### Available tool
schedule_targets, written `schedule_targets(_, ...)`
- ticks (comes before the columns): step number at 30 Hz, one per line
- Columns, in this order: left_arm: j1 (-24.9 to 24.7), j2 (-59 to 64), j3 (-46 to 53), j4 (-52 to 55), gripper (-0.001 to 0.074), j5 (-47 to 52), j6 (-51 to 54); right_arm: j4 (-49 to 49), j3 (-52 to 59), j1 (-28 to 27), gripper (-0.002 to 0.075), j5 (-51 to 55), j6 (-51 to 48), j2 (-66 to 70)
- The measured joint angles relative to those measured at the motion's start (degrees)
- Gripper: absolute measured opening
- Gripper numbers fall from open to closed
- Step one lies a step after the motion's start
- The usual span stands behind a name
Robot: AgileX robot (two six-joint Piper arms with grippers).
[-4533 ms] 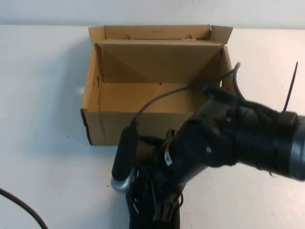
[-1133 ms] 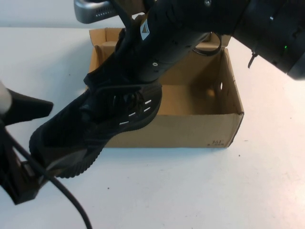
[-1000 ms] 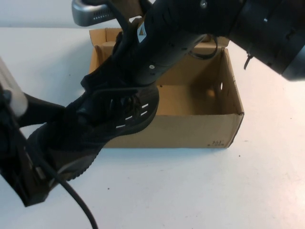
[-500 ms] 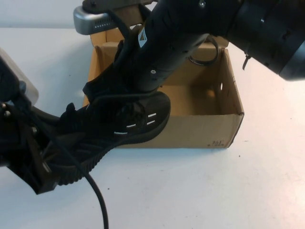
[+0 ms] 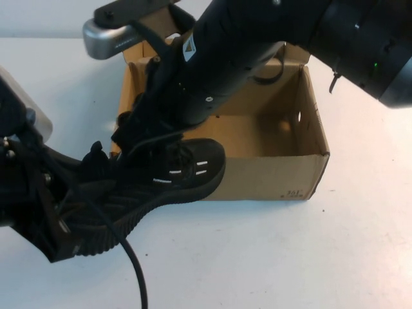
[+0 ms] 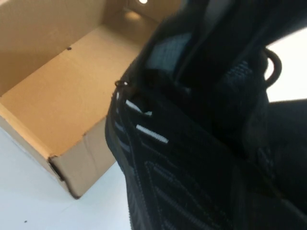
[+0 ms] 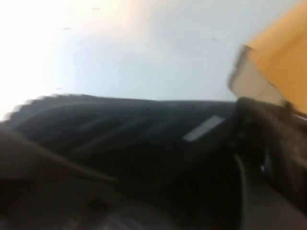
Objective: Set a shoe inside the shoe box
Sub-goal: Hand over the shoe
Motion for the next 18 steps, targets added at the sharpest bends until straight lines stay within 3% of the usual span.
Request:
schedule_targets(12,0.00,0.00,0.00,-1.40,0.0039,0.03,2.04,5.52,-1.95,0.00,0.0465,-3.87,-19.13,-2.56)
schedule_targets(18,0.00,0.00,-0.72,-1.15,0.0038,2.78,8.76,3.52,-2.36,0.00,0.0482,-1.00,-32.34,-6.34)
